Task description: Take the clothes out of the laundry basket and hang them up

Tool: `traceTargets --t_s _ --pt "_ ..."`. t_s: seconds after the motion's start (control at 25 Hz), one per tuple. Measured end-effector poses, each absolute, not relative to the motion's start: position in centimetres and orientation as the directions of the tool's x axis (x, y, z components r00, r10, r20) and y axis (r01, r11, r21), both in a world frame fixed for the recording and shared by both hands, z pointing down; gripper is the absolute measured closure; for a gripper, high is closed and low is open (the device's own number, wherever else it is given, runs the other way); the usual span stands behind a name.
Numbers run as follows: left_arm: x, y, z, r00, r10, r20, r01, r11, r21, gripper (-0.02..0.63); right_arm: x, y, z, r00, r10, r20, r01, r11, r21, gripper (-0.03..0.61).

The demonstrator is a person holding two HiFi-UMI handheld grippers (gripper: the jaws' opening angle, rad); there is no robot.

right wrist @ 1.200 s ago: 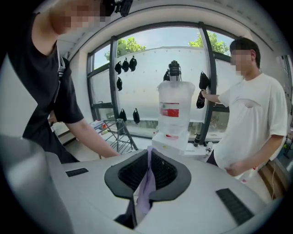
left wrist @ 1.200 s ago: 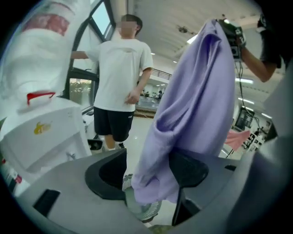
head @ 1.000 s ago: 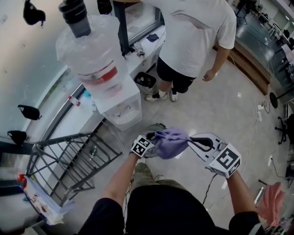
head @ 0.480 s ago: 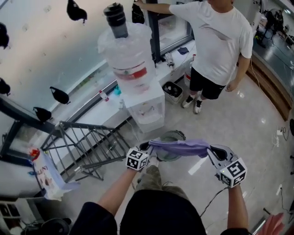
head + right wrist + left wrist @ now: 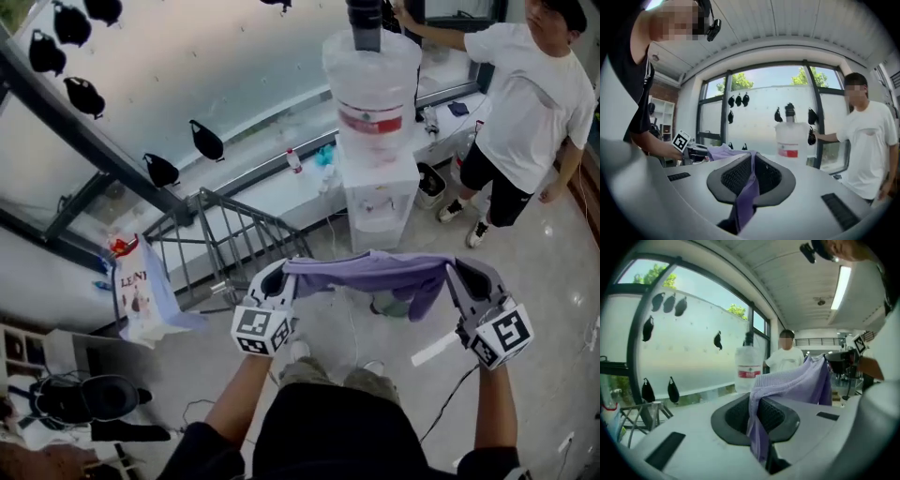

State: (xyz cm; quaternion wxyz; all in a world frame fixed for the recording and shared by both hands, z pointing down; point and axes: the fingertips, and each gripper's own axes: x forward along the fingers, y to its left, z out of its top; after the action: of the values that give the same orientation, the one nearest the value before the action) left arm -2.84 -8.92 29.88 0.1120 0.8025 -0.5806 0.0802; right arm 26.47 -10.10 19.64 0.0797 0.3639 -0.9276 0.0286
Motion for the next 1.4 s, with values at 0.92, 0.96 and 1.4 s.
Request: traceTargets --t_s 0.92,0.96,1.4 --pt "-34.4 22.3 17.6 0.138 -0.988 0.065 -0.990 -0.139 -0.007 0.591 -8.3 8.5 10.5 -0.788 -0.611 -0.075 -0.605 0.791 -0.087 0.561" --pt "-35.5 22.4 17.6 0.131 -0.989 0.066 -0.991 -0.132 -0.018 0.591 -9.6 8.4 10.4 -0.787 -0.612 -0.078 -0.607 0.791 -0.082 0.561" --pt "-47.6 14.3 19.3 0.051 -0.986 0.158 -0.998 -0.055 -0.019 0.591 -23.1 -1.7 12.2 -0.853 -0.520 0.044 -0.522 0.849 -0.087 0.561"
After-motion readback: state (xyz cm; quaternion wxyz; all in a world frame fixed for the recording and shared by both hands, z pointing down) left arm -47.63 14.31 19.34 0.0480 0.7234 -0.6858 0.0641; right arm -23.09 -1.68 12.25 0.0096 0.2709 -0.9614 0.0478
